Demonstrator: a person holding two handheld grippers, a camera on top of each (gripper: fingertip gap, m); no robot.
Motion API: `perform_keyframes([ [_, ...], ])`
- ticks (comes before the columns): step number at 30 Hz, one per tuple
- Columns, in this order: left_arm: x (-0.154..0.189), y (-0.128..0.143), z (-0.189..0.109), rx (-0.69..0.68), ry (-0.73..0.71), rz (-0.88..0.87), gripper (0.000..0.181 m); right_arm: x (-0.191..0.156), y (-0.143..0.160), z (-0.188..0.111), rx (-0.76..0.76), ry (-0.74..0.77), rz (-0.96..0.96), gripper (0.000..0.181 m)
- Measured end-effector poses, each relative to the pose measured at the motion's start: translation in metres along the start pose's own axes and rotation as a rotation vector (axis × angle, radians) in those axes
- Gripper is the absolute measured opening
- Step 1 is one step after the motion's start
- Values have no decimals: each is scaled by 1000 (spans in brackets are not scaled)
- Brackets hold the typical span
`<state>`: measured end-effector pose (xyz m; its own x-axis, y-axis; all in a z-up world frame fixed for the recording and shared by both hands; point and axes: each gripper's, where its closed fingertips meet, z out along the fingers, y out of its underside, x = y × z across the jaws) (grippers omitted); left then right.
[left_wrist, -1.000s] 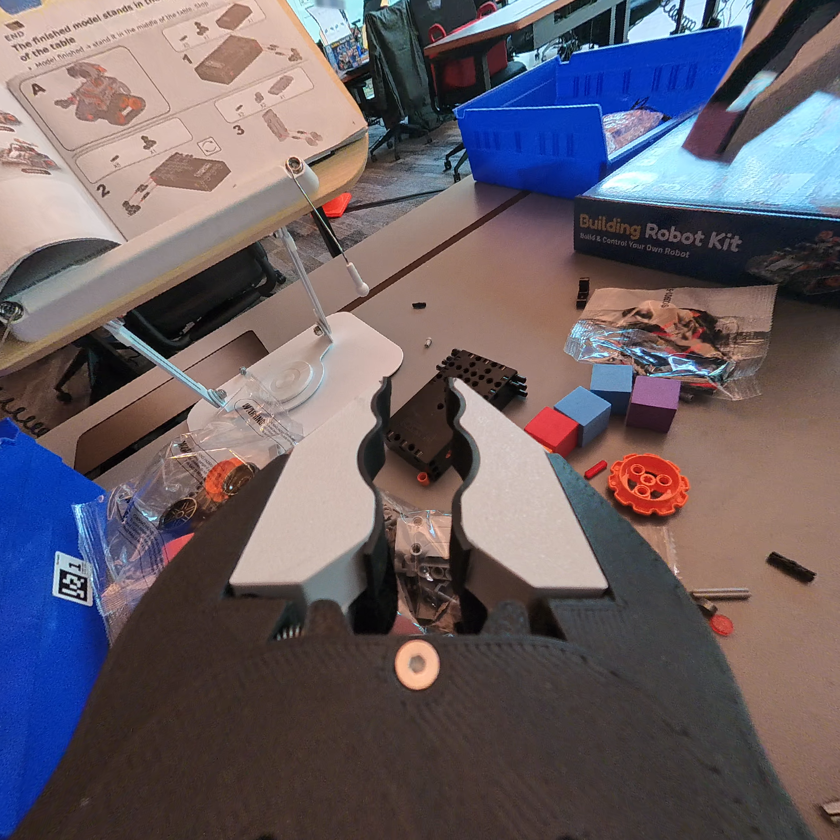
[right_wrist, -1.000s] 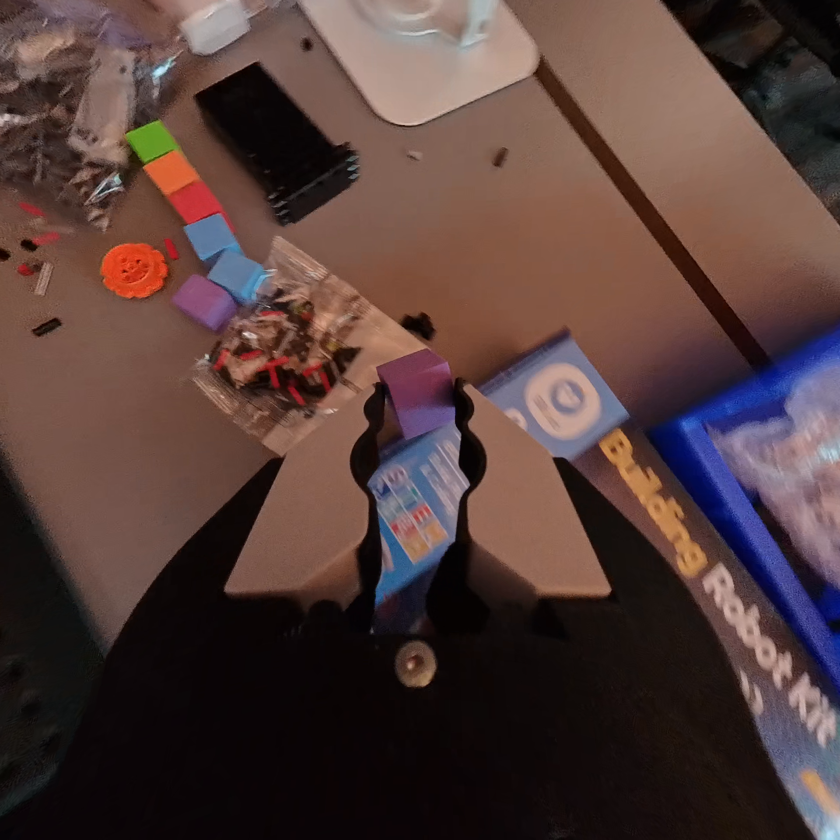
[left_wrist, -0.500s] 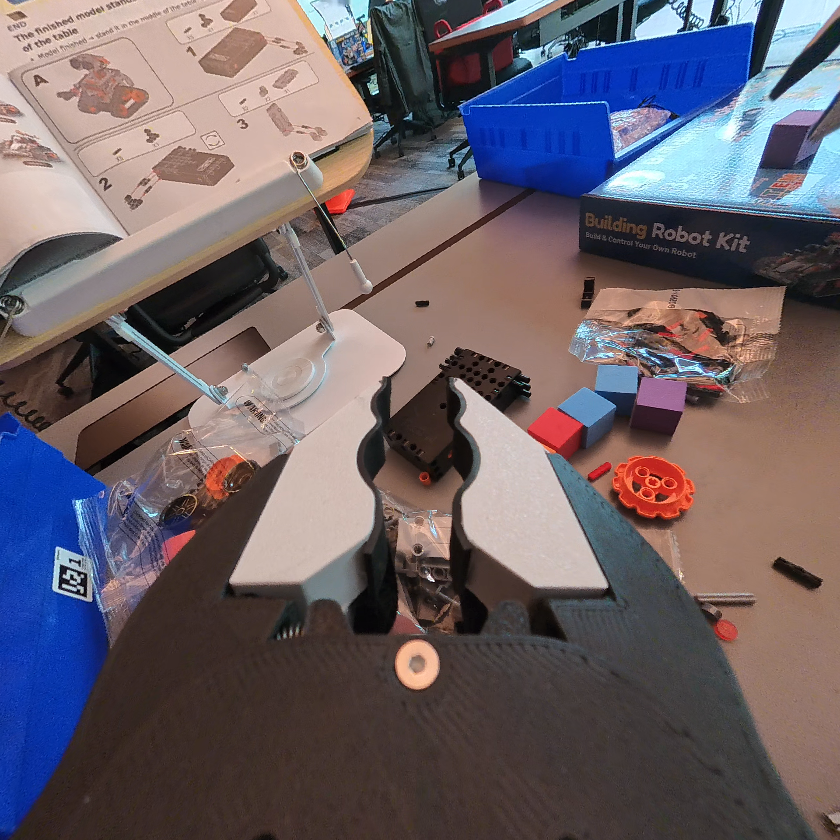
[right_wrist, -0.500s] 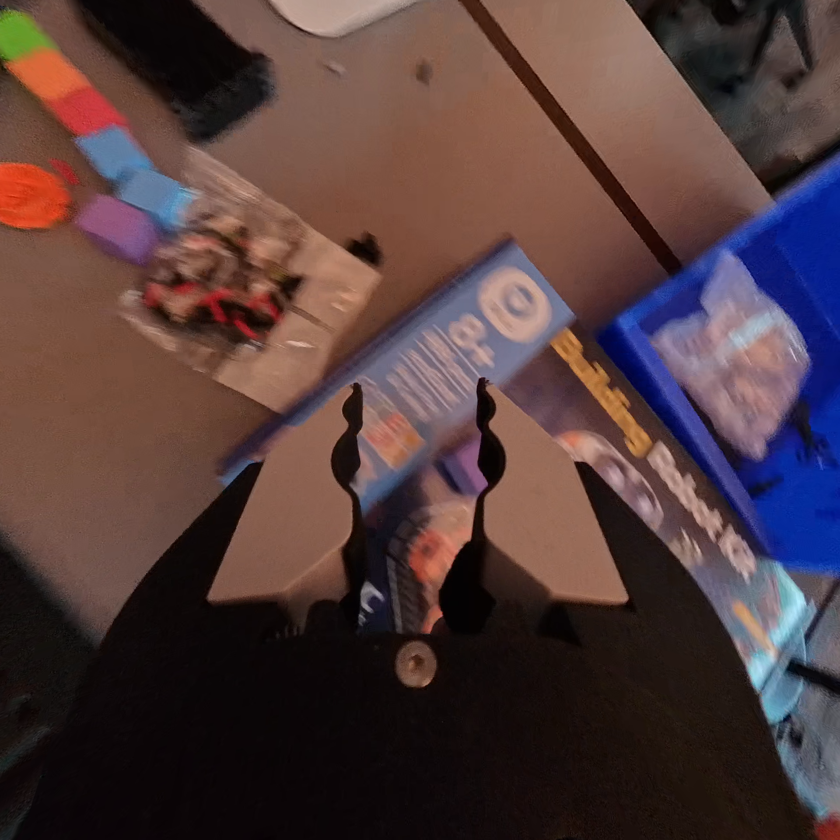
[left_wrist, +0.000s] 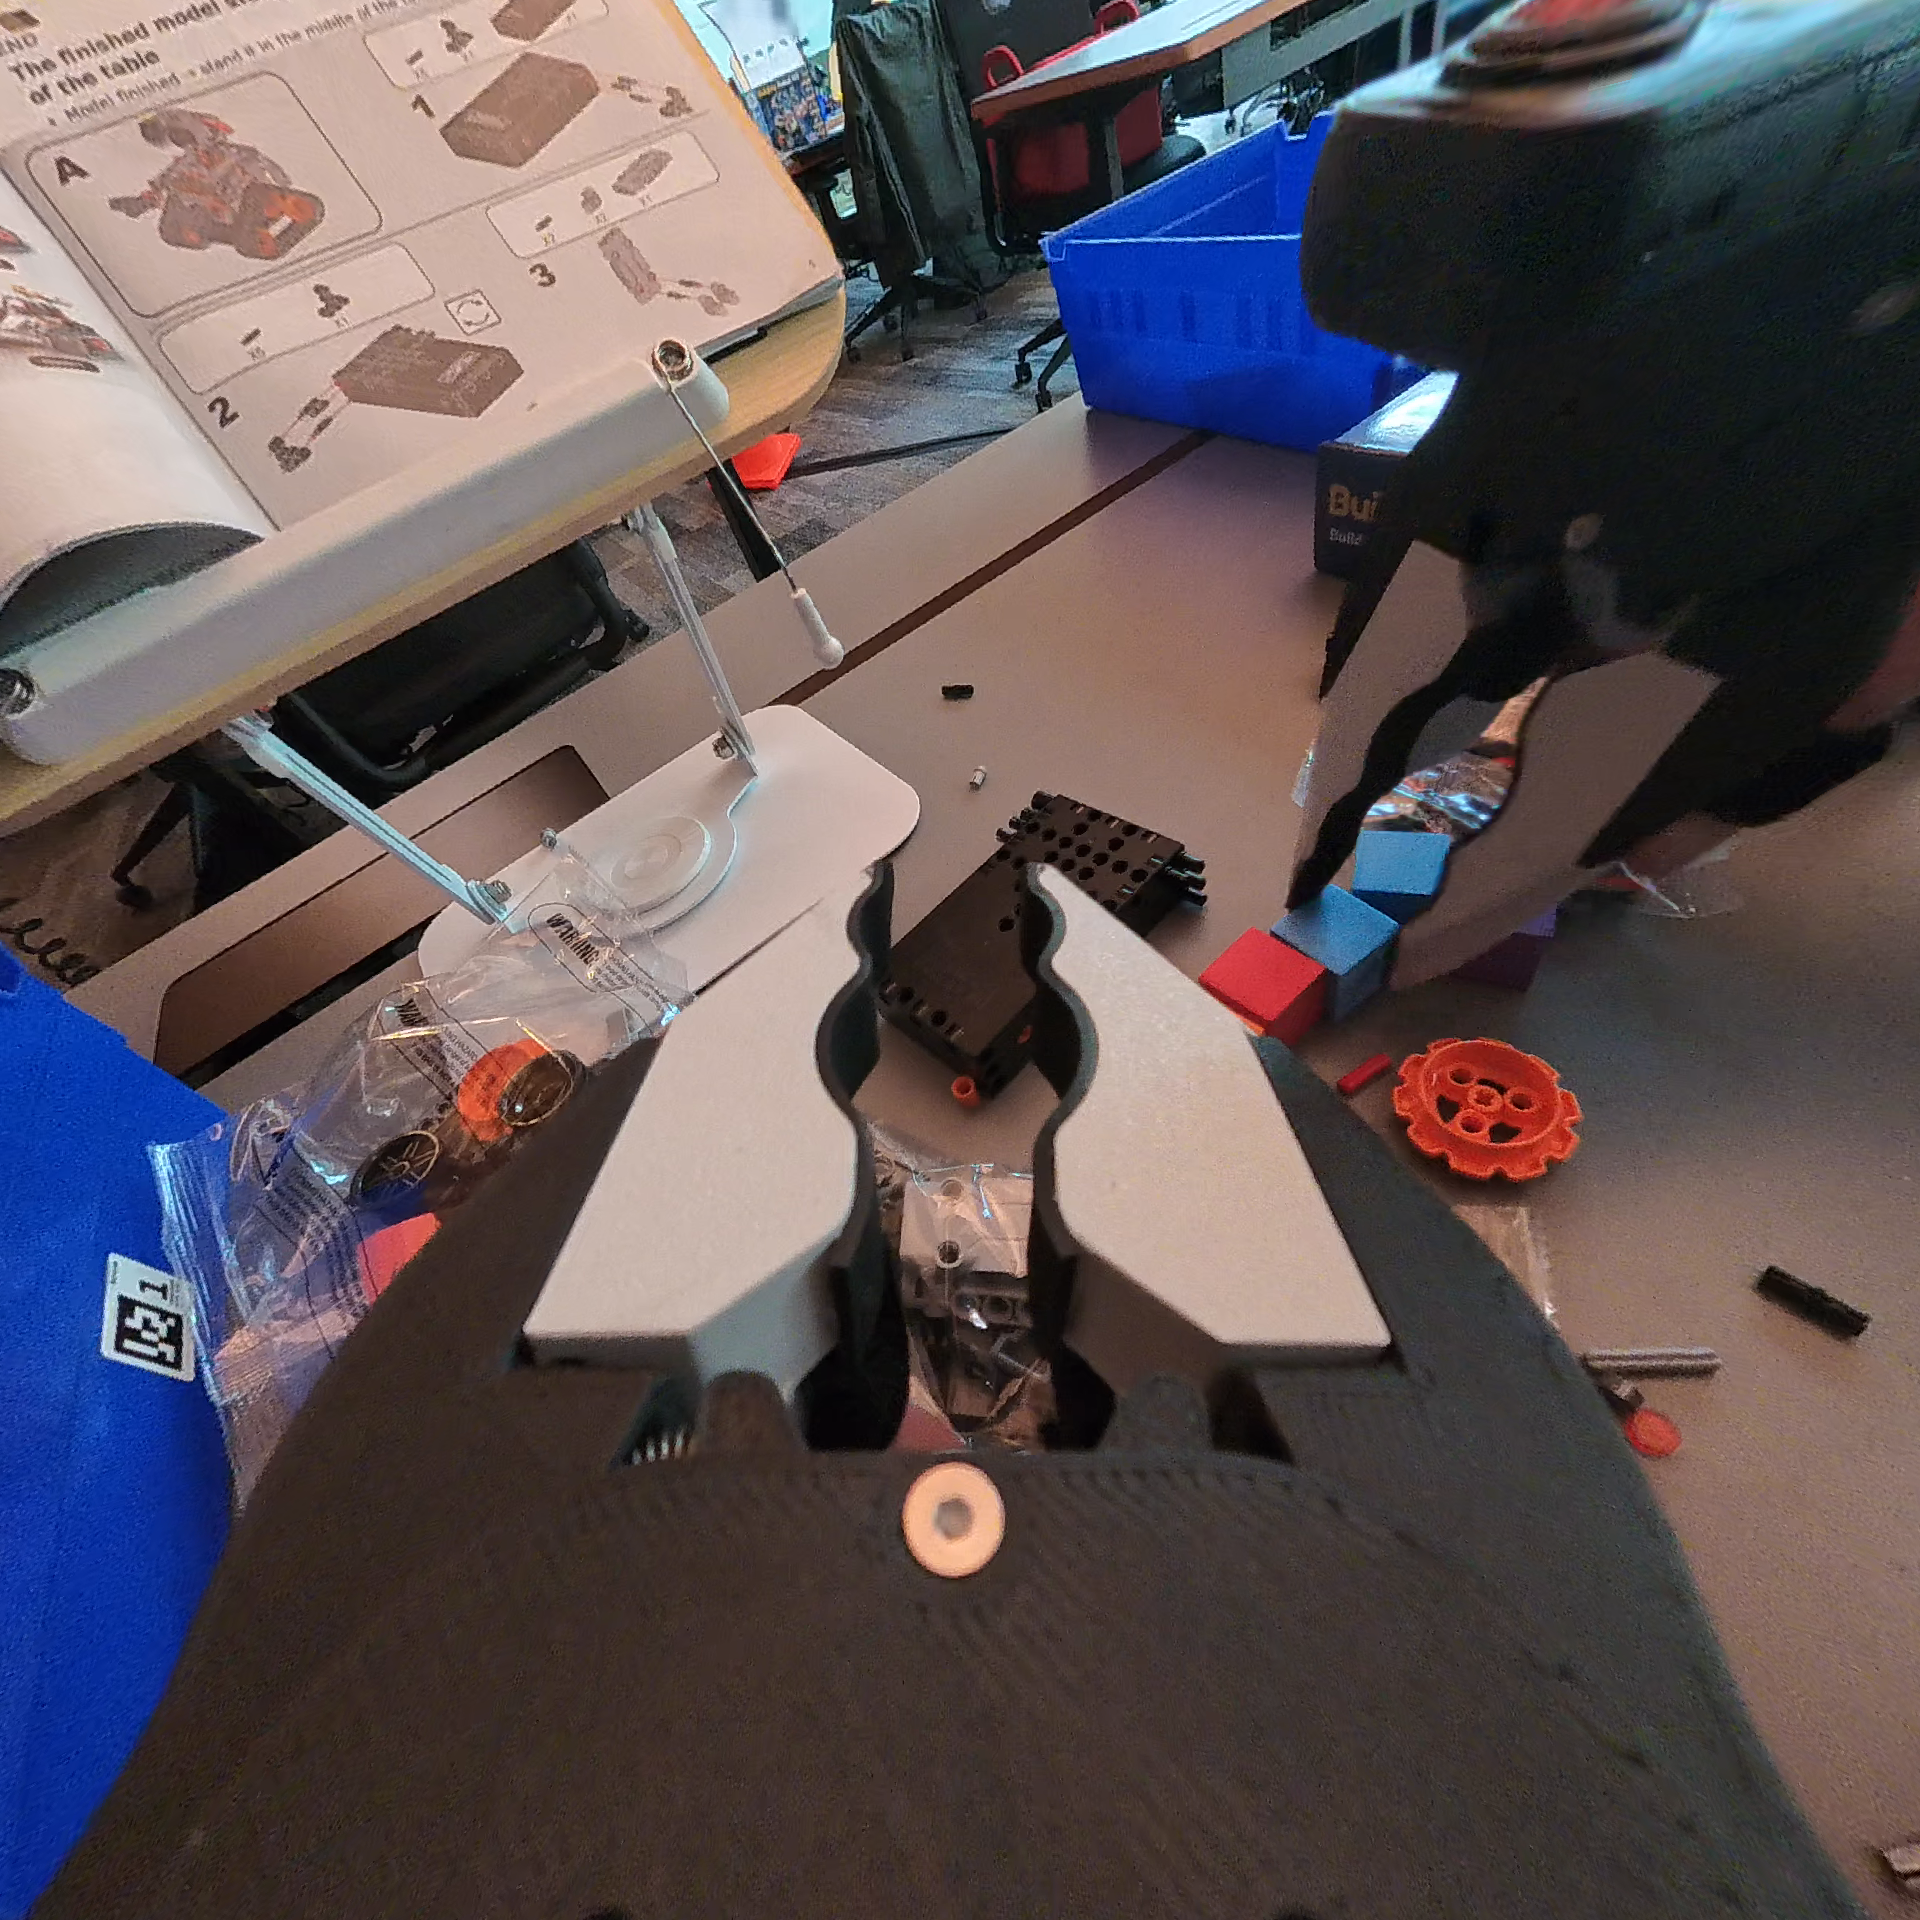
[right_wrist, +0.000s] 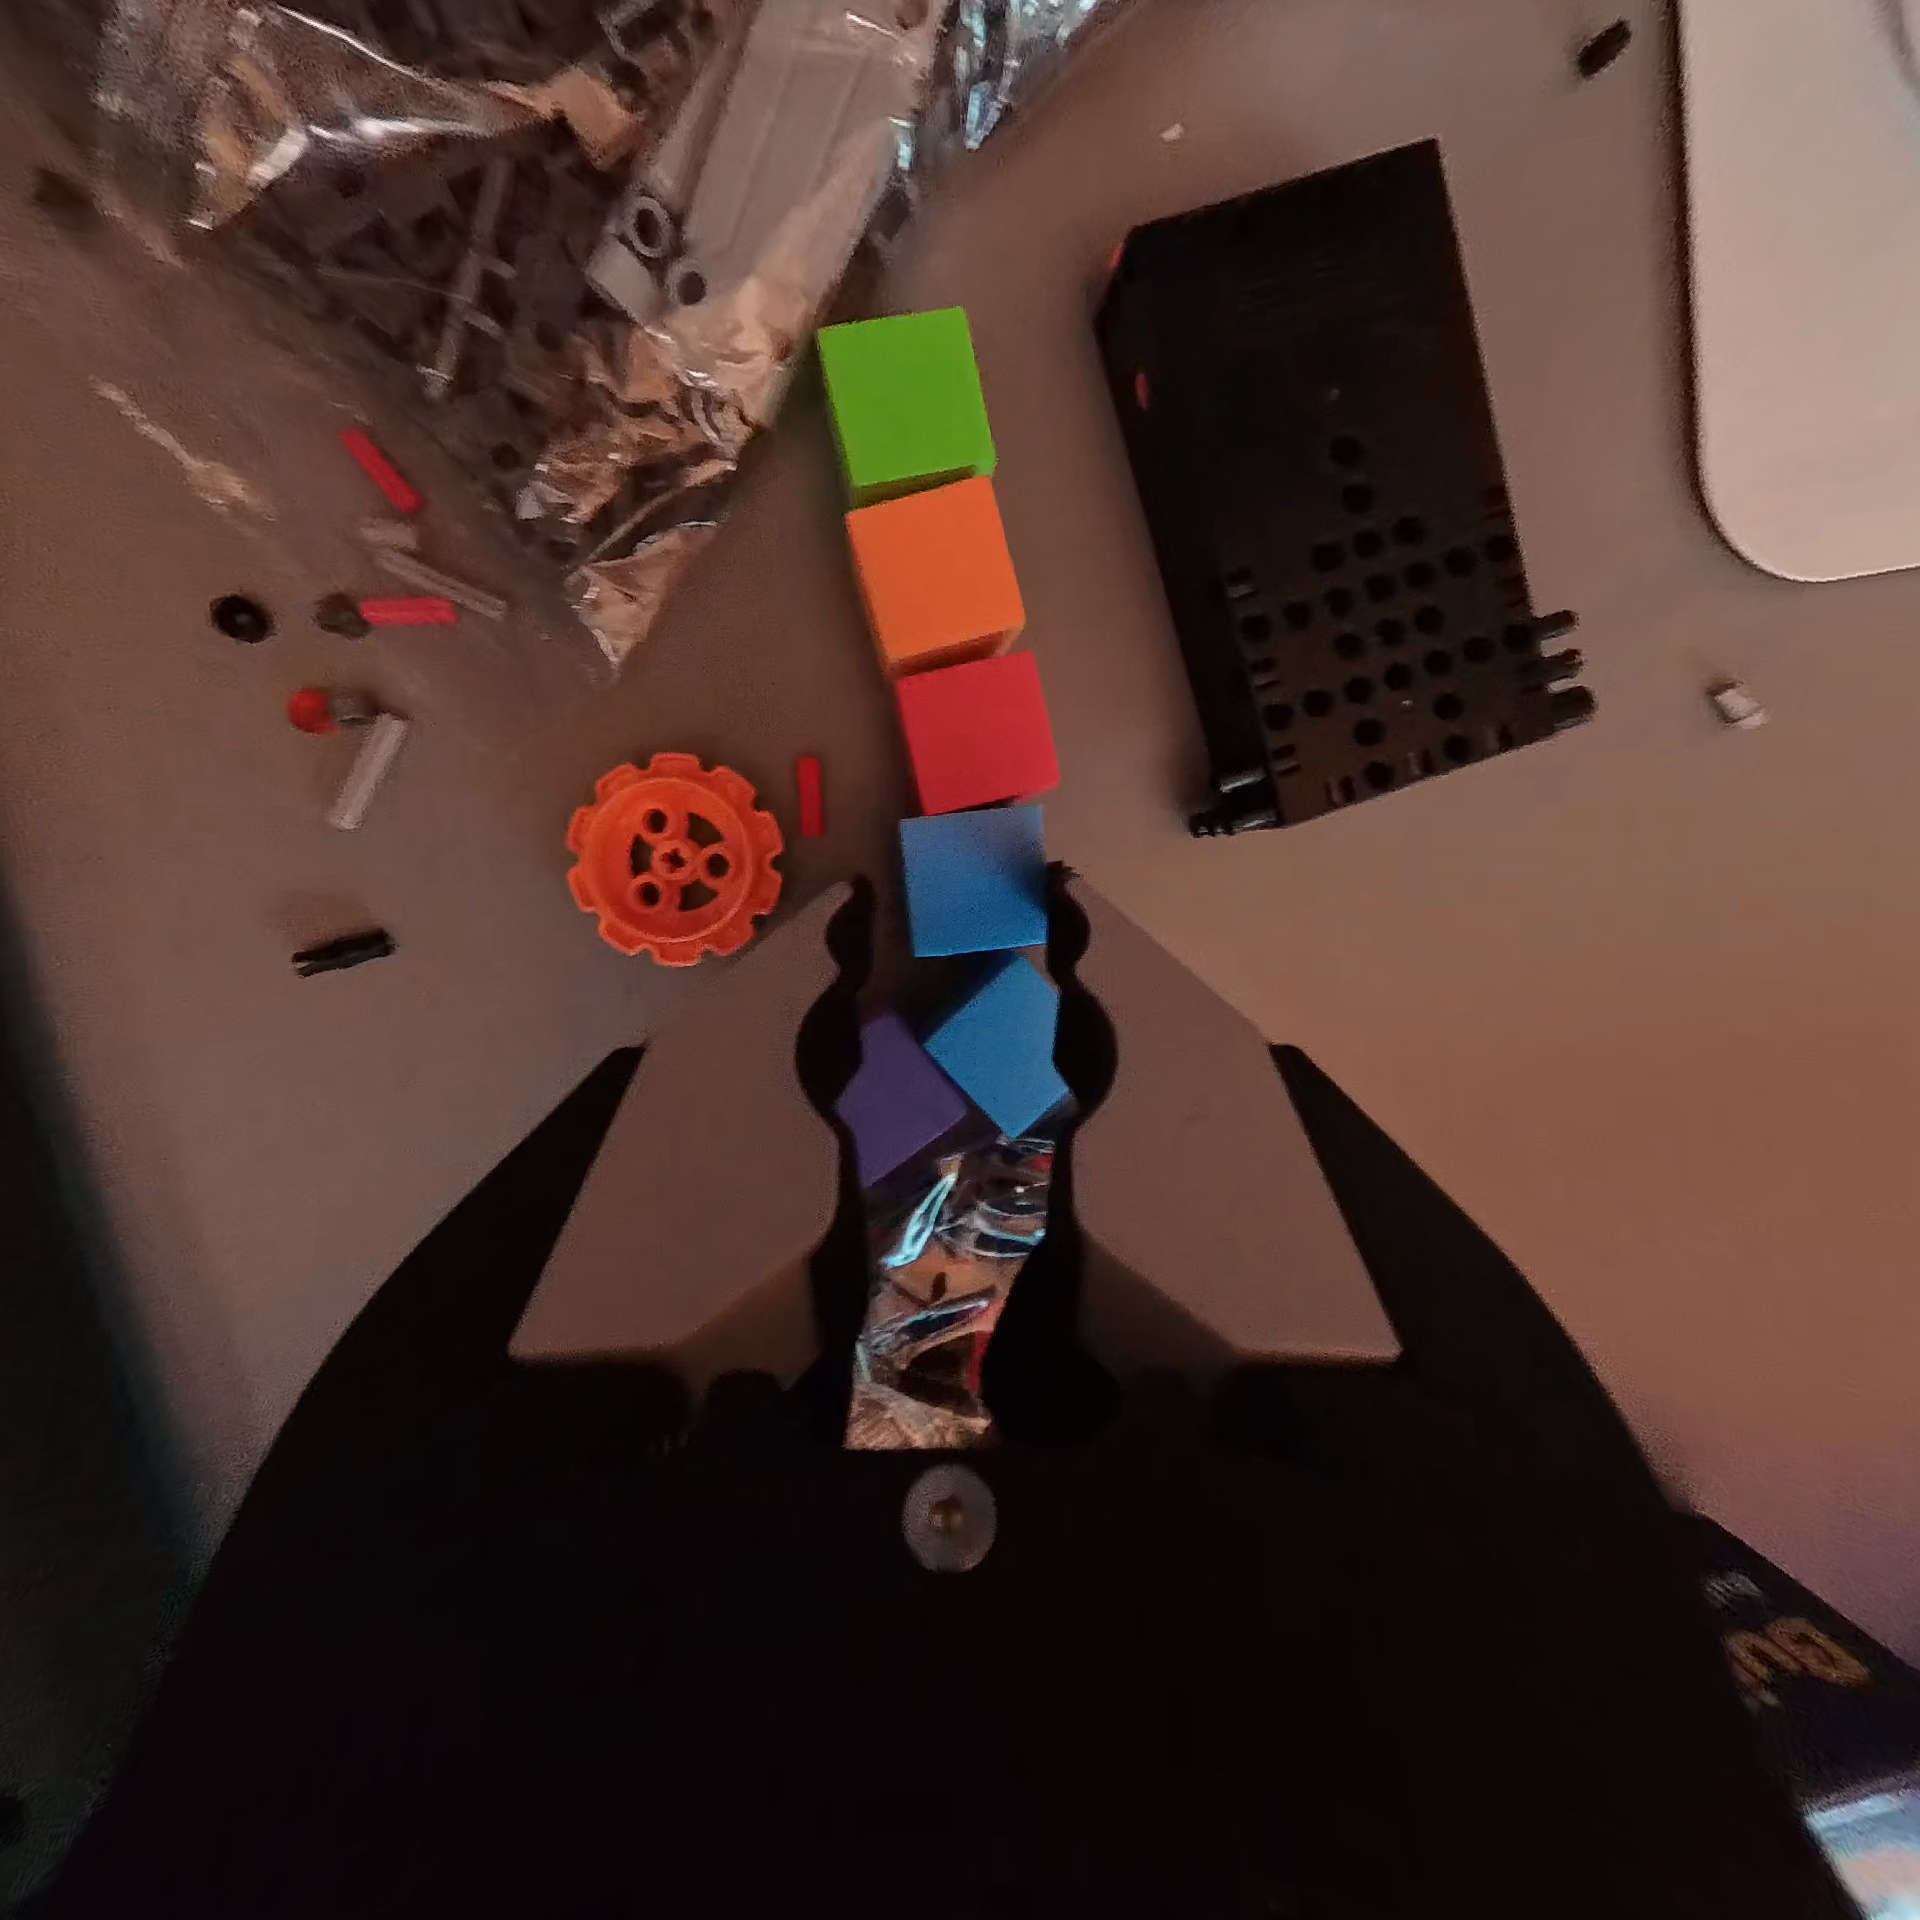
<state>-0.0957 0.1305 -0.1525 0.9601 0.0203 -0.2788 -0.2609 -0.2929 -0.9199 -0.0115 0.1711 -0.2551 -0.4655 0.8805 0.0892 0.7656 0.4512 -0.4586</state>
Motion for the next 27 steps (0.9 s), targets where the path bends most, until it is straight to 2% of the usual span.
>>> perform_keyframes([
  [1, 0, -1, -1, 3, 1, 1, 22, 2, 0, 1, -5, 20, -11, 25],
  [4, 1, -4, -3, 13, 3, 4, 22, 1, -7, -13, 42, 37, -24, 25],
  [8, 1, -5, -4, 19, 1, 7, 23, 24, 4, -67, 90, 146, 30, 25],
  [13, 2, -6, -5, 22, 4, 7, 23, 72, 82, -153, 48, 296, 195, 25],
  [16, 3, -6, -4, 17, 6, 12, 23, 89, 134, -191, 3, 356, 282, 25],
  [20, 3, -3, -2, 6, 2, 14, 23, 91, 180, -202, -68, 308, 366, 25],
  [27, 1, 3, 1, -15, -1, 9, 23, 94, 203, -189, -149, 263, 389, 25],
])
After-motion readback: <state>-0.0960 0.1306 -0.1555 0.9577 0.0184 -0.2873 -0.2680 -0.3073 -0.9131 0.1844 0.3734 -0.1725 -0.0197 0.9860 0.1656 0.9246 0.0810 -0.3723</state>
